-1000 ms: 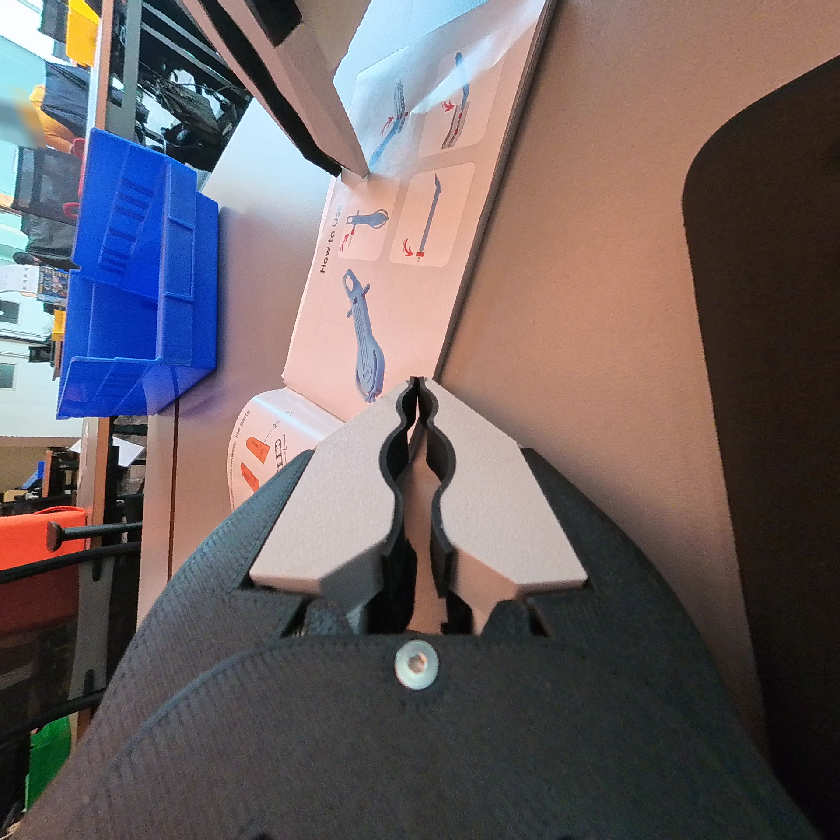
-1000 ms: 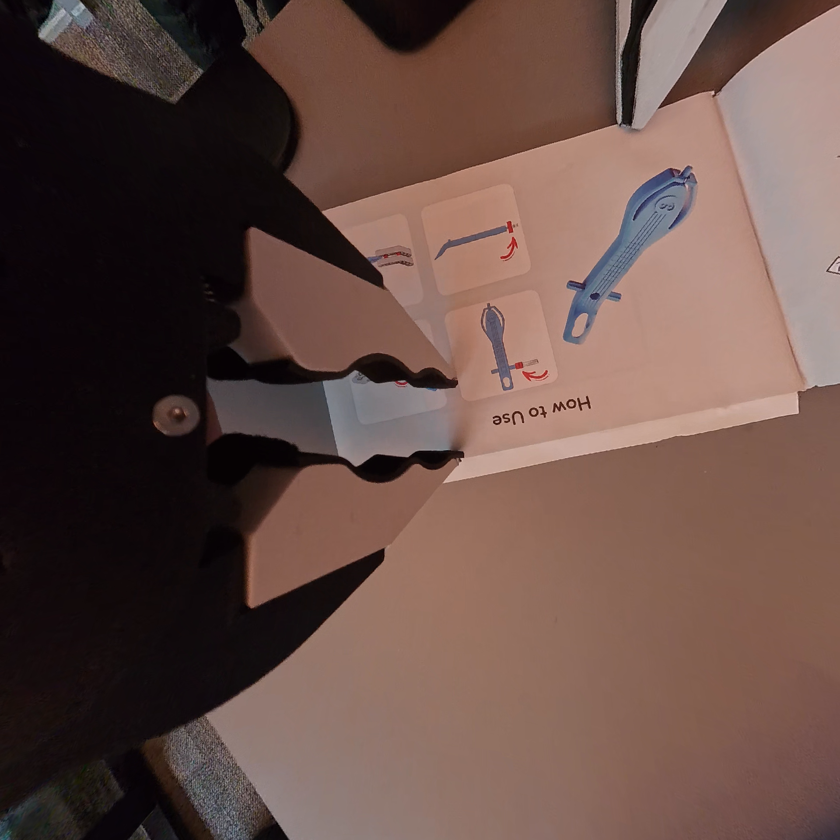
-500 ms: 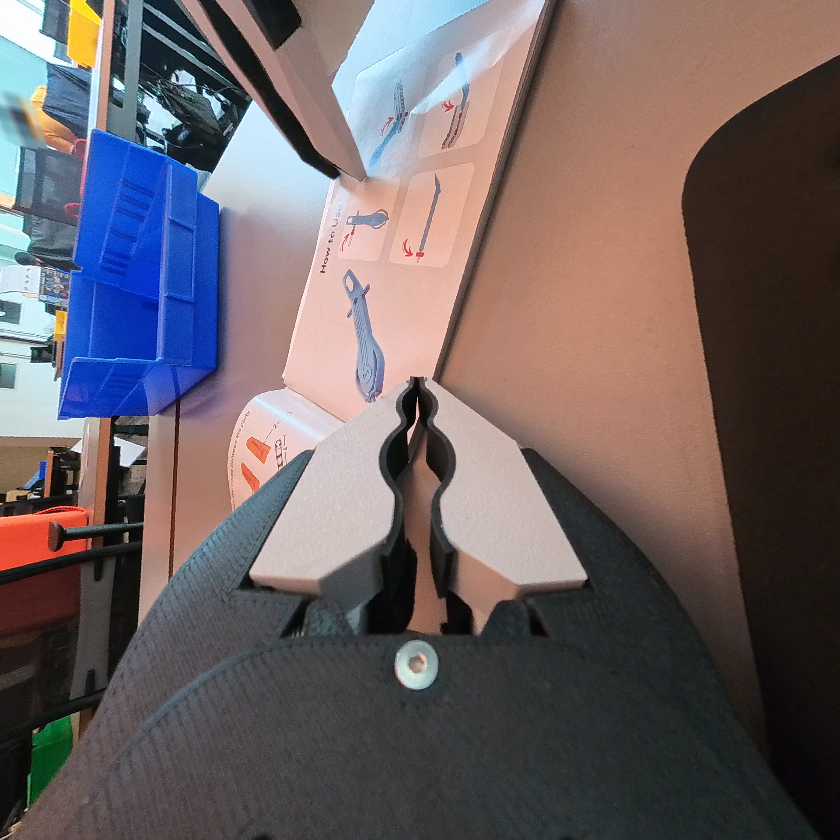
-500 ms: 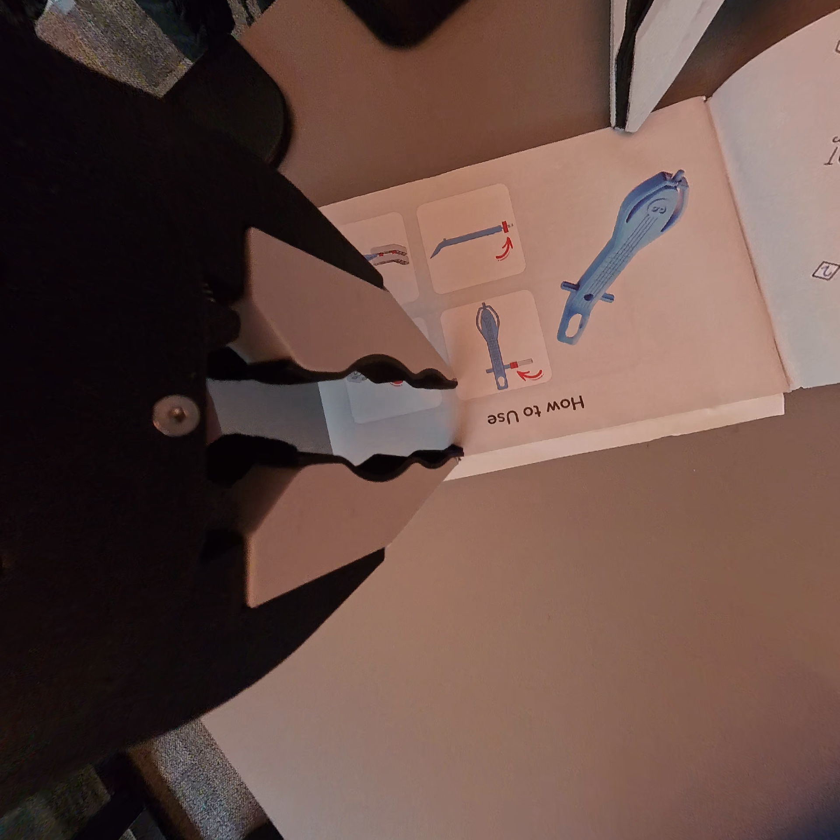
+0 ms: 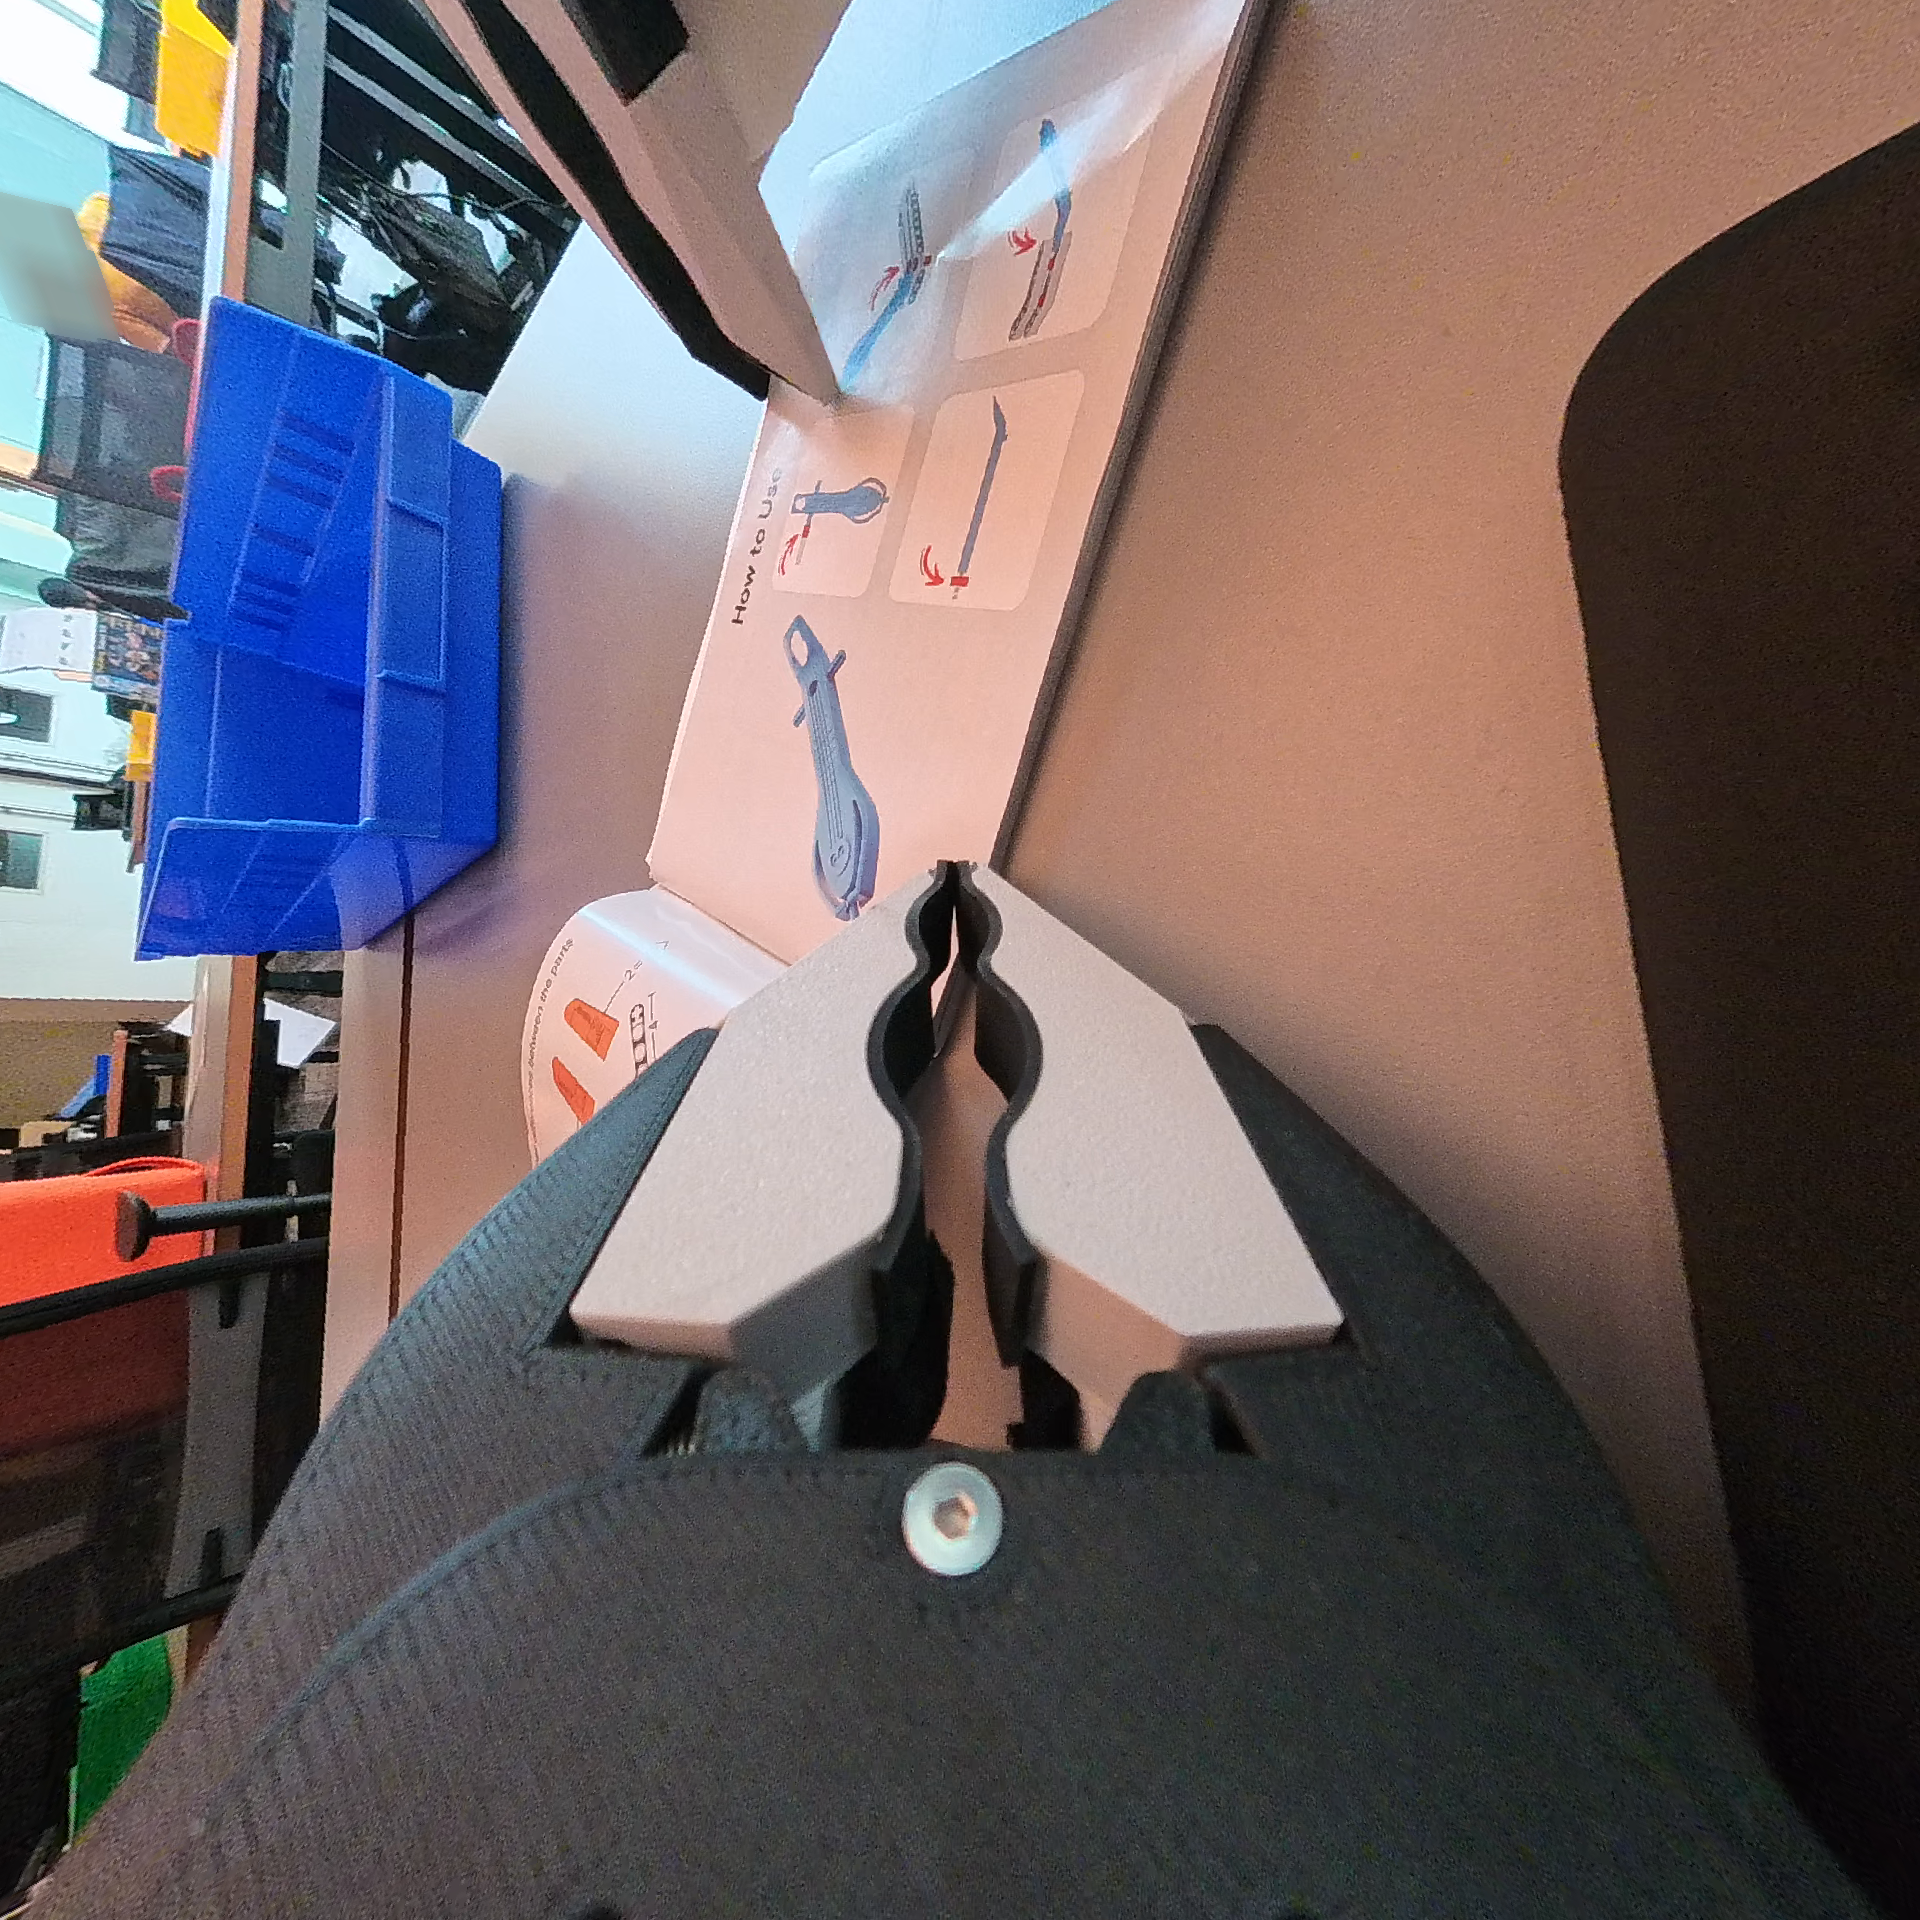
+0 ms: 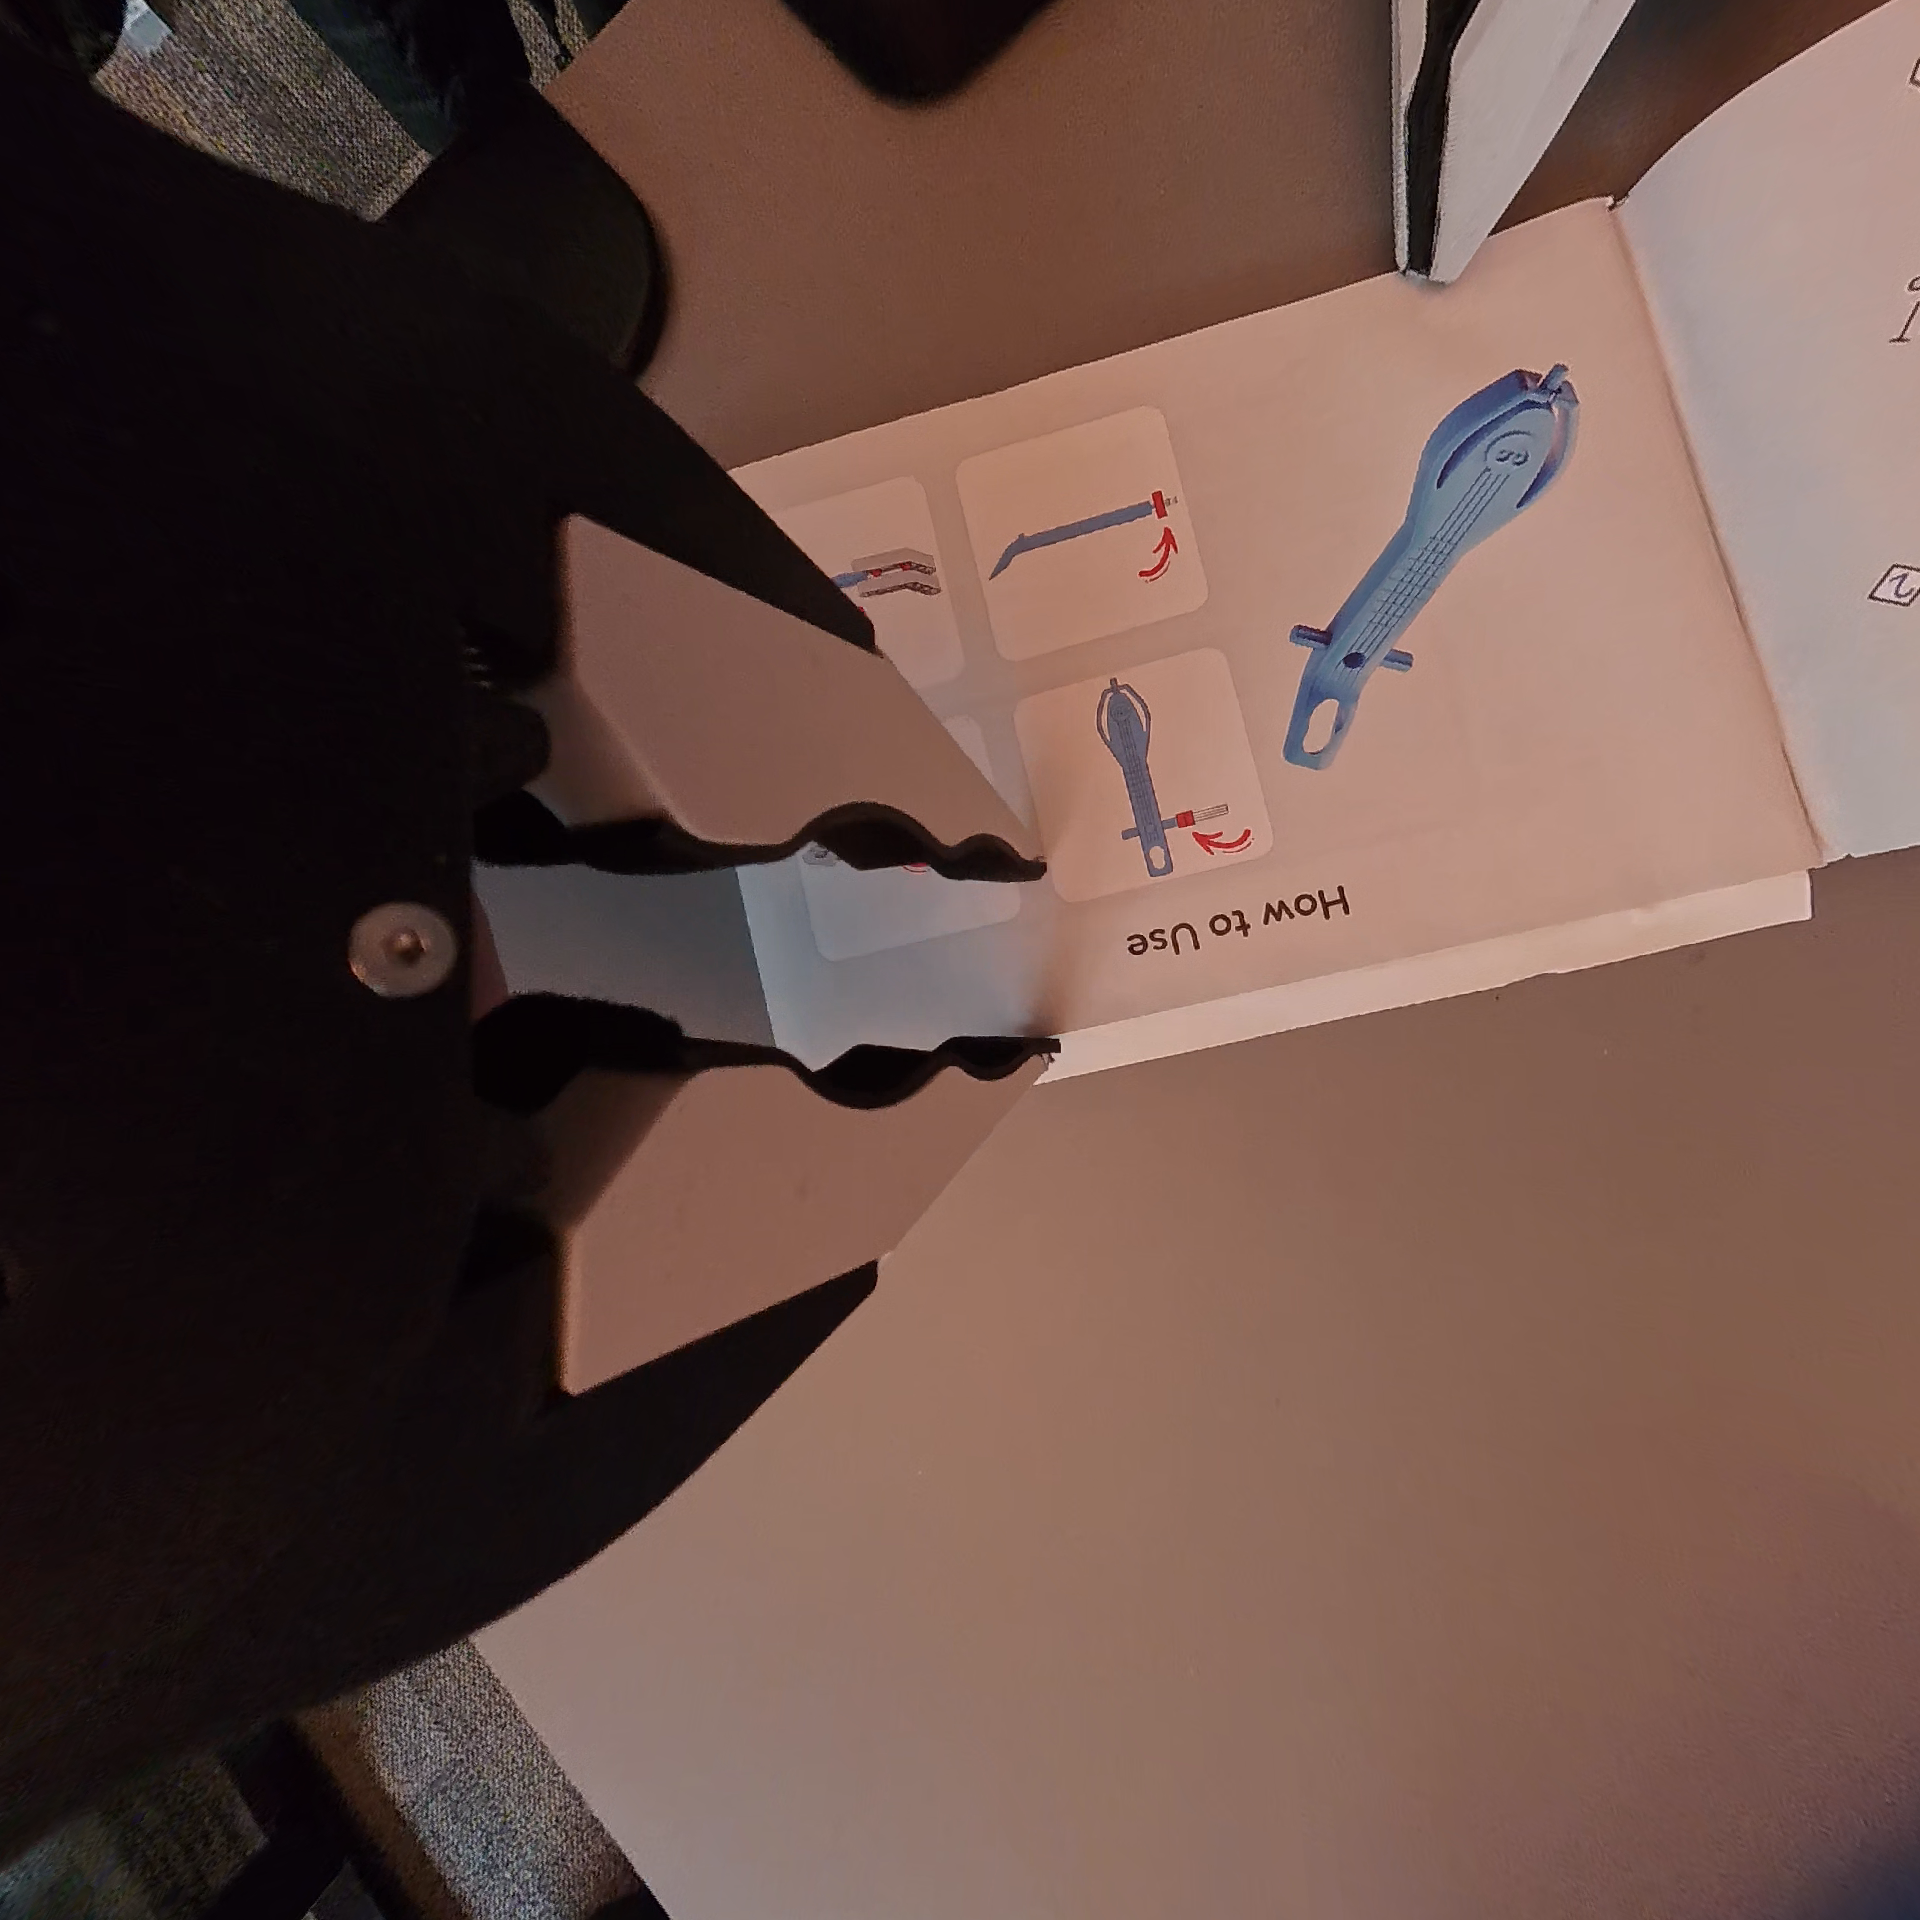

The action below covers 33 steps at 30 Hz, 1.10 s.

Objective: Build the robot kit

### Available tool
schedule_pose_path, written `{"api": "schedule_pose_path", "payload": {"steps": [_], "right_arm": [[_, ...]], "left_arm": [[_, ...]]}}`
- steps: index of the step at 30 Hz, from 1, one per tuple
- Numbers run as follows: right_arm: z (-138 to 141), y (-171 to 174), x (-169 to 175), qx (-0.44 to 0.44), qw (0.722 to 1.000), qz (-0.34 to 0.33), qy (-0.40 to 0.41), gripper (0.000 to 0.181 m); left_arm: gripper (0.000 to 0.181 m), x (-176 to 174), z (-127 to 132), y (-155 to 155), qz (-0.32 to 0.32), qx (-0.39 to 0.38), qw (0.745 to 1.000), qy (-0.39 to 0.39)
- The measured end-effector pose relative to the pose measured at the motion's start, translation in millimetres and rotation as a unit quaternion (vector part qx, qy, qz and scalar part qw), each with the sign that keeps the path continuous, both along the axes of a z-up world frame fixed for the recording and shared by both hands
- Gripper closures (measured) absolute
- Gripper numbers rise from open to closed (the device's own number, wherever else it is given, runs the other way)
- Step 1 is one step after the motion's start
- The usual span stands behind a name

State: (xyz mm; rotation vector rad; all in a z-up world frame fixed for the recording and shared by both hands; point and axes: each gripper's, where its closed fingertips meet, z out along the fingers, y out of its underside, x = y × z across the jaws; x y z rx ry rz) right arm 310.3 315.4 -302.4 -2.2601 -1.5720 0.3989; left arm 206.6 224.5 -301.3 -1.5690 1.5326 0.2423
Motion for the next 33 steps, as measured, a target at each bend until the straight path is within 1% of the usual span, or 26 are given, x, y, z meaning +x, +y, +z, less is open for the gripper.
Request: {"api": "schedule_pose_path", "payload": {"steps": [9, 17, 33], "right_arm": [[0.4, 3.9, 2.4, 0.013, 1.000, -0.002, -0.005, 0.165], [1.4, 9.3, 6.8, 0.024, 1.000, -0.011, -0.010, 0.181], [8.1, 6.2, 4.2, 0.023, 1.000, -0.005, 0.011, 0.179]], "left_arm": [[0.181, 0.0, 0.0, -0.4, 0.000, 0.001, 1.000, 0.001], [0.181, 0.2, -0.2, -0.9, -0.001, 0.003, 1.000, 0.002], [0.181, 0.8, -1.0, -2.3, -0.001, 0.003, 1.000, 0.002]]}}
